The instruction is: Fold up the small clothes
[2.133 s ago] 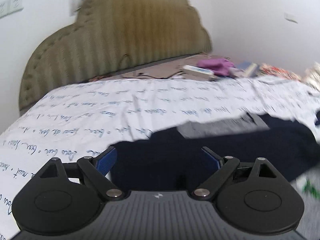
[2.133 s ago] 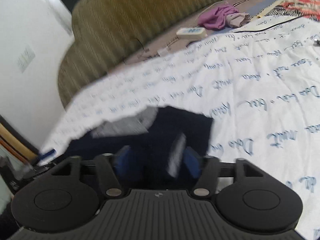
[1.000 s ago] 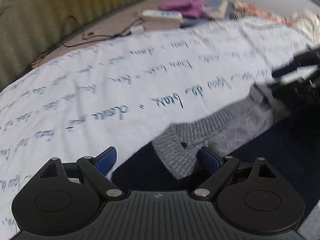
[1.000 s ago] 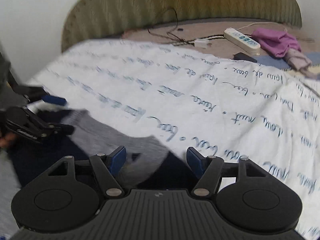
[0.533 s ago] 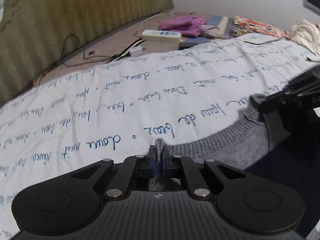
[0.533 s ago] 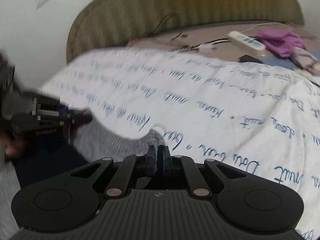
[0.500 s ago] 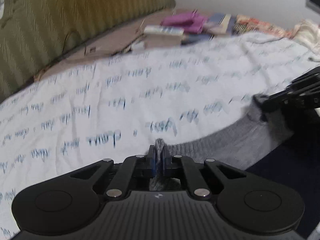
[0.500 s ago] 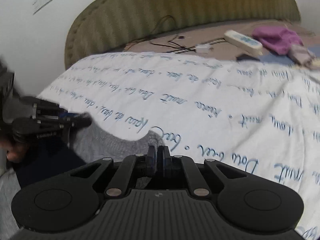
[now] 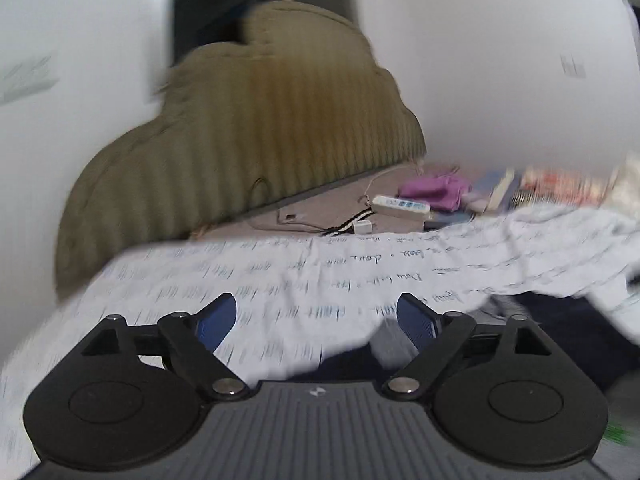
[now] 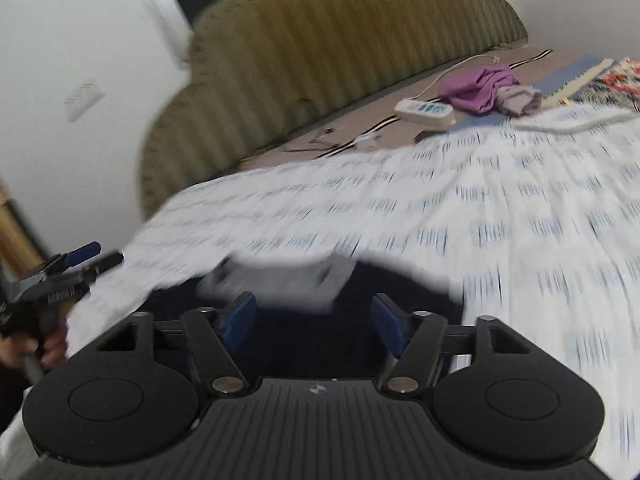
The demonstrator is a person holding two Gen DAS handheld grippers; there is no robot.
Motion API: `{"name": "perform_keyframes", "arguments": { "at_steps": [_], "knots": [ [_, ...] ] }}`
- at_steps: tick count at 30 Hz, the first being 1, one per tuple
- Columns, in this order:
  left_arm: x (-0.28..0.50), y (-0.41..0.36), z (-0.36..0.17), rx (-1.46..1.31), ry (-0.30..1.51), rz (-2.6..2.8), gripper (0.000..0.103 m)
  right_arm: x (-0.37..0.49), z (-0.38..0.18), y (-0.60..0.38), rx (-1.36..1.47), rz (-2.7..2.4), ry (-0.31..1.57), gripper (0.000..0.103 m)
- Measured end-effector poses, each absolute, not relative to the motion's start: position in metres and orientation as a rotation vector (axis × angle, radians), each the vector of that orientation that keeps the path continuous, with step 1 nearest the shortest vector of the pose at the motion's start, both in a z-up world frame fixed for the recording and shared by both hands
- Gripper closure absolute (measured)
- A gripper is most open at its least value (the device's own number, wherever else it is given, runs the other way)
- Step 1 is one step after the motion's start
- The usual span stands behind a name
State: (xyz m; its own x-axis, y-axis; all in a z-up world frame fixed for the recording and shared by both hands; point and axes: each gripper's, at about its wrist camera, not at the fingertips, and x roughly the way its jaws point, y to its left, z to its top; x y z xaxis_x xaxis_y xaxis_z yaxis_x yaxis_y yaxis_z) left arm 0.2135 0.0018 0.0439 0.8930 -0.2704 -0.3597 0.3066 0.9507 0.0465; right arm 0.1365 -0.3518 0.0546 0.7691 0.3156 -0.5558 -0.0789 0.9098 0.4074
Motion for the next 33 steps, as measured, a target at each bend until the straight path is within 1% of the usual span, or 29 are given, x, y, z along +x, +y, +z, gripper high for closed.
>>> {"name": "perform_keyframes", "arguments": {
  "at_steps": [3,6,11,12,14,16,18,20,22,25,27,30,31,33],
  "knots": [
    [0.150,0.042,0.031,-0.056,0.508,-0.373,0.015,0.056,0.047,-0.336,0.405,0.230,0.706,0.029],
    [0.093,0.051,0.005,-0.130,0.653,-0.478,0.015,0.001,0.026,-0.312,0.469,0.259,0.807,0.029],
    [0.020,0.029,-0.039,0.062,0.775,-0.531,0.015,-0.046,0.000,-0.263,0.434,0.315,0.936,0.030],
    [0.009,0.031,-0.042,0.091,0.781,-0.509,0.015,-0.055,-0.001,-0.259,0.404,0.319,0.949,0.030],
    [-0.009,0.050,-0.040,0.063,0.786,-0.492,0.015,-0.072,0.008,-0.262,0.388,0.300,0.940,0.029],
    [-0.020,0.073,-0.036,-0.023,0.835,-0.476,0.015,-0.089,0.016,-0.280,0.491,0.275,0.939,0.030],
    [-0.031,0.088,-0.035,-0.046,0.857,-0.474,0.015,-0.112,0.019,-0.299,0.587,0.230,0.924,0.030],
    [-0.046,0.093,-0.030,-0.044,0.861,-0.453,0.015,-0.137,0.015,-0.317,0.660,0.158,0.921,0.029],
    [-0.056,0.100,-0.028,-0.101,0.888,-0.459,0.015,-0.156,0.007,-0.329,0.741,0.112,0.929,0.029],
    [-0.060,0.115,-0.028,-0.267,0.934,-0.483,0.015,-0.180,-0.007,-0.334,0.863,0.114,0.913,0.028],
    [-0.058,0.130,-0.034,-0.461,0.981,-0.520,0.015,-0.185,-0.016,-0.329,0.945,0.158,0.911,0.029],
    [-0.056,0.147,-0.054,-0.790,1.055,-0.578,0.016,-0.182,-0.026,-0.315,1.002,0.232,0.915,0.034],
    [-0.055,0.152,-0.060,-0.877,1.072,-0.574,0.016,-0.180,-0.028,-0.311,1.020,0.249,0.910,0.039],
    [-0.058,0.160,-0.067,-0.985,1.078,-0.563,0.016,-0.175,-0.033,-0.307,1.046,0.269,0.908,0.044]
  ]
}}
